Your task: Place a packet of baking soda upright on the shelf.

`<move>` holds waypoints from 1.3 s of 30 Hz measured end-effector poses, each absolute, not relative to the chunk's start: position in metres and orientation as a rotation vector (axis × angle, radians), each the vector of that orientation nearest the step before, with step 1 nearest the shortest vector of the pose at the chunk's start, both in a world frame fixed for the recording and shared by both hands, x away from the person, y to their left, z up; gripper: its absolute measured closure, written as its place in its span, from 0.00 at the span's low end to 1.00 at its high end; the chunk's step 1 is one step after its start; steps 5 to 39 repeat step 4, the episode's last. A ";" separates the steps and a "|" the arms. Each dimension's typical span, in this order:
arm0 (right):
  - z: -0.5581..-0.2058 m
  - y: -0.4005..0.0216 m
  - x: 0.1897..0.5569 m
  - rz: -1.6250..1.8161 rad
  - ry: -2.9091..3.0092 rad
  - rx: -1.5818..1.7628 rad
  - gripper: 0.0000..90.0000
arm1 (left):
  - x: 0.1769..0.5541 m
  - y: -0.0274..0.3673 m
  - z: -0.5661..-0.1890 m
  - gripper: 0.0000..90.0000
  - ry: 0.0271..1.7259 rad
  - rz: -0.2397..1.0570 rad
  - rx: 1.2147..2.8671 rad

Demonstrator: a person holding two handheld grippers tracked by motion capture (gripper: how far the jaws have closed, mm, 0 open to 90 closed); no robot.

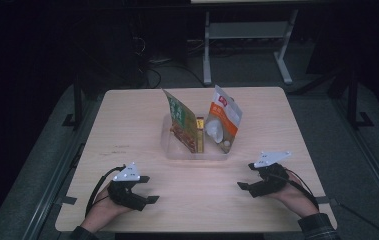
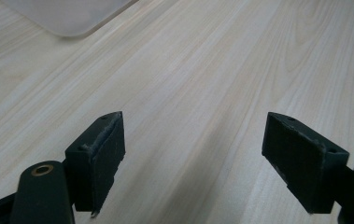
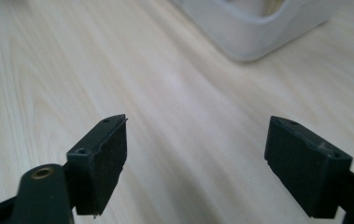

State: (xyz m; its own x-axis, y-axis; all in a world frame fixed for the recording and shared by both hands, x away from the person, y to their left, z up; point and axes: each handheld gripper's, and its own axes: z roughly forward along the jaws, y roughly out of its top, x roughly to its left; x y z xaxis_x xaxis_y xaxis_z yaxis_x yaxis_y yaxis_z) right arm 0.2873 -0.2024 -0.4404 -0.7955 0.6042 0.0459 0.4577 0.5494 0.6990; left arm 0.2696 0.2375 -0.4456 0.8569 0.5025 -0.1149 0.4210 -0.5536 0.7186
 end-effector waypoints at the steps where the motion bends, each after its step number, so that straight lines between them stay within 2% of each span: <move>1: -0.441 -0.202 0.285 1.087 2.589 0.894 0.21 | 0.270 0.237 -0.446 0.23 0.662 0.131 2.236; 39: -0.441 -0.201 0.285 1.111 2.581 0.897 0.20 | 0.271 0.236 -0.448 0.22 0.649 0.131 2.247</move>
